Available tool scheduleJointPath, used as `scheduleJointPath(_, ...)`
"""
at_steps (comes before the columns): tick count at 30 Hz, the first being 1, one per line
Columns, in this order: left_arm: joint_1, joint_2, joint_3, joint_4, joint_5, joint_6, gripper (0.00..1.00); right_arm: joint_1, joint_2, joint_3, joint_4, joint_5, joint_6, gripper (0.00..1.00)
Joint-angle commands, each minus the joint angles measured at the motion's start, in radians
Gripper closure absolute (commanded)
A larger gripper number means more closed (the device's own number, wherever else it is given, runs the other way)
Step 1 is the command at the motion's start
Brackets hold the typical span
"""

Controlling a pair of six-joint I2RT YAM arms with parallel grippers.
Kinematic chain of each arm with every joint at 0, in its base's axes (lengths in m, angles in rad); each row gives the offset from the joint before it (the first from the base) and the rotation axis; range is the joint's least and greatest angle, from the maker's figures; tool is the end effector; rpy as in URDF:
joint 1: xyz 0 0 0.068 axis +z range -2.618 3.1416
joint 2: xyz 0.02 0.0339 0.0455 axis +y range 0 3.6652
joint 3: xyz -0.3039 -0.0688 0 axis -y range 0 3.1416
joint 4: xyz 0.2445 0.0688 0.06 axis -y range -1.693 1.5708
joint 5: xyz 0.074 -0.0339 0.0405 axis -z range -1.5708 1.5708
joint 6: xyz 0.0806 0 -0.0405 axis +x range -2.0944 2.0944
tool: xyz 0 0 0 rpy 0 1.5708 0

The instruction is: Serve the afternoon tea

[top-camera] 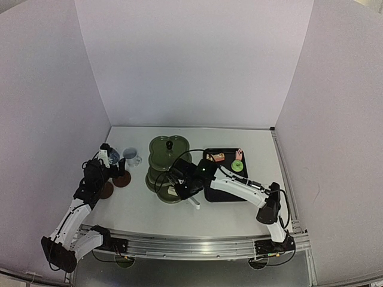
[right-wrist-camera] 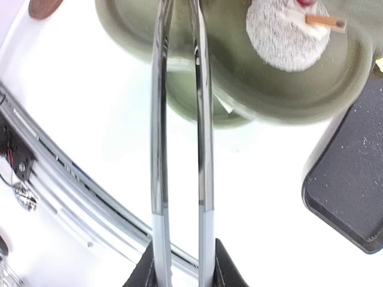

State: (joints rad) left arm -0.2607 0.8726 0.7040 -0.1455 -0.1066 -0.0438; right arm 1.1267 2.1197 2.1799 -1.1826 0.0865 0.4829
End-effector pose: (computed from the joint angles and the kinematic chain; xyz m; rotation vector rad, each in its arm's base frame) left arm 0.2170 -0.0490 0.3168 0.1313 1.8799 -0.1082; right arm 0.2151 0.4358 0.3083 -0.8430 2.6135 0.3689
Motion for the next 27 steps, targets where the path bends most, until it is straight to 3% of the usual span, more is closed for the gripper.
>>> scheduleJointPath(1,0.005,0.001,-0.003,0.049,0.008,0.018,0.0,0.003,-0.12,-0.019,-0.028,-0.031,-0.038,0.78)
scheduleJointPath(11,0.005,-0.001,-0.01,0.057,0.006,0.021,0.0,0.001,-0.307,-0.131,-0.028,0.014,-0.016,0.85)
scheduleJointPath(27,0.004,0.01,-0.018,0.077,0.02,0.022,0.0,-0.07,-0.586,-0.393,-0.065,0.032,0.12,0.84)
